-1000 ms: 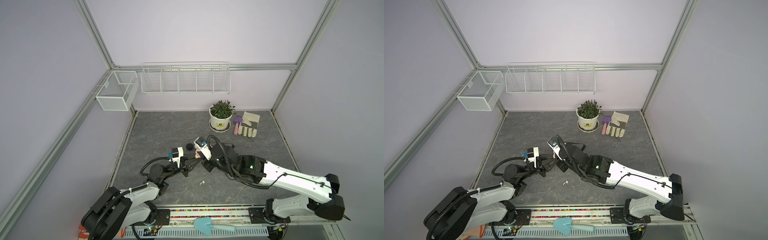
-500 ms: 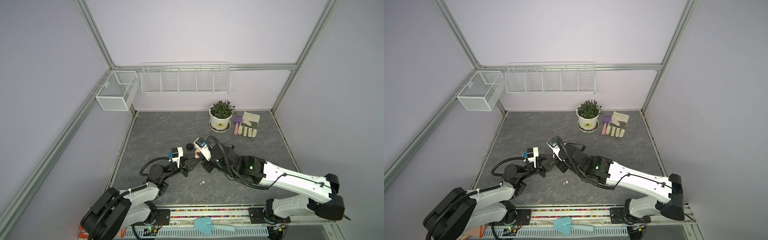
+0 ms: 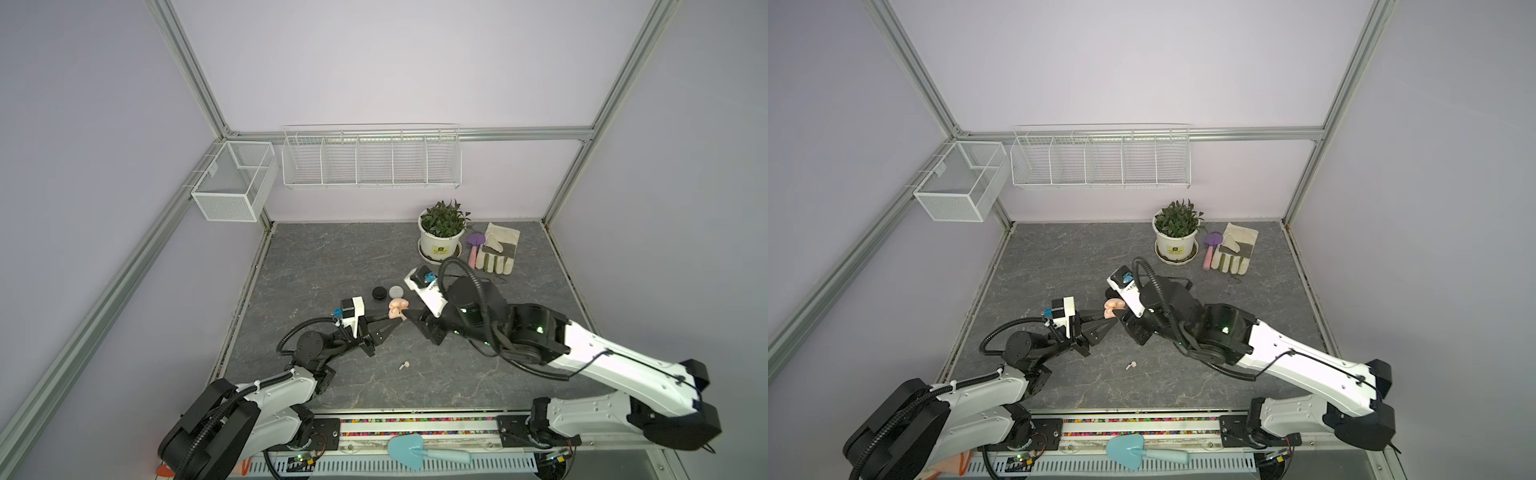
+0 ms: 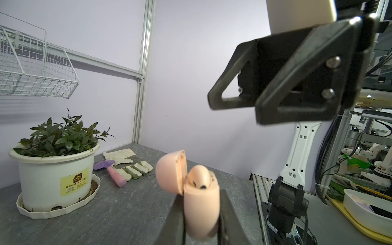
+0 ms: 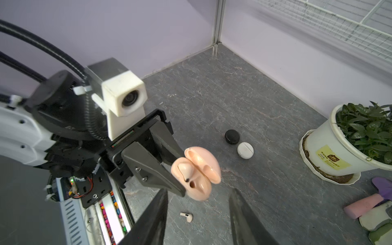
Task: Insert wireless bluetooth earbuds into charging case
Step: Pick up the wireless bluetooth earbud from the bottom-center of the table.
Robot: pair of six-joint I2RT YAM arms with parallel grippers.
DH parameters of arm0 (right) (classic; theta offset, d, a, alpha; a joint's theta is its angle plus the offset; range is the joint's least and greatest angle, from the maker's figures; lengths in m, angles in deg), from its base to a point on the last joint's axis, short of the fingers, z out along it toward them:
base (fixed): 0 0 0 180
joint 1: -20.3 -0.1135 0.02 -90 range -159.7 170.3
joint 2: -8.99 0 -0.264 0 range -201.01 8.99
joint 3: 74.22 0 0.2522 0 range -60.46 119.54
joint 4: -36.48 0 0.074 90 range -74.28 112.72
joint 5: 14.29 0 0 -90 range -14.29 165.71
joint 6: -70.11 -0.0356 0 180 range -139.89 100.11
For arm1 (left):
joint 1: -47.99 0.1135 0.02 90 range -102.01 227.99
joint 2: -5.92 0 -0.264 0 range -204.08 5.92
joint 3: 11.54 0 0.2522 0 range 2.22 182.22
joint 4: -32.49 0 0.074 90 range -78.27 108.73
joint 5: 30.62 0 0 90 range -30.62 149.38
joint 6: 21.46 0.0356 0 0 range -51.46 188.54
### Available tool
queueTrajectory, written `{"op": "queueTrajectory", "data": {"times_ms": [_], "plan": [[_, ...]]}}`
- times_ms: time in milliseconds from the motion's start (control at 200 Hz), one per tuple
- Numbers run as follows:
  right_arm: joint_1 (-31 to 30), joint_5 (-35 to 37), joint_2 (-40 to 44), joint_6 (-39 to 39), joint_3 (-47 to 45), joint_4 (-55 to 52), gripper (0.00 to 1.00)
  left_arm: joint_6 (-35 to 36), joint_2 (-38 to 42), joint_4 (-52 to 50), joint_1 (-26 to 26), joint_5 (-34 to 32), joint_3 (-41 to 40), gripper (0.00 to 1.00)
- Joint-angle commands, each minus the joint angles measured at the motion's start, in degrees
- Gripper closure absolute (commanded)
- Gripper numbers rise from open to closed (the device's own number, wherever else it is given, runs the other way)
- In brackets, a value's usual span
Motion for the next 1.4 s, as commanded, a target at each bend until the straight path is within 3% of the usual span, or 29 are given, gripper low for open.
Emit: {"op": "queueTrajectory", "data": {"times_ms": [0,95,155,210,435,660,1074,1394], "plan": [[3.26,-7.95,5.36,-6.94,-5.04,-5.05,0.5,0.38,1.57,1.76,0.02,-0.82,-1.44,1.0],[6.15,-2.71,10.0,-13.46,-19.35,-4.96,0.5,0.4,3.8,0.38,0.1,-1.73,-2.97,1.0],[7.71,-4.82,10.56,-17.27,-29.82,0.21,0.5,0.68,6.38,-2.6,0.1,-2.22,-3.41,1.0],[7.93,-7.11,8.32,-18.16,-33.14,3.53,0.51,1.4,9.01,-6.74,0.1,-2.24,-3.45,1.0],[5.36,-14.33,-9.76,-18.14,-30.78,12.91,0.51,3.15,16.18,-15.39,0.1,-5.38,-5.04,1.0],[1.56,-7.78,-22.91,-17.39,-26.74,12.69,0.56,2.32,19.1,-18.24,0.1,-7.3,-5.54,1.0],[0.66,-3.01,-30.35,-14.76,-23.21,14.05,0.61,2.19,21.64,-21.15,0.1,-11.0,-5.75,1.0],[0.6,-2.14,-30.68,-14.64,-23.54,14.06,0.61,2.02,20.28,-20.01,0.1,-11.49,-5.58,1.0]]}}
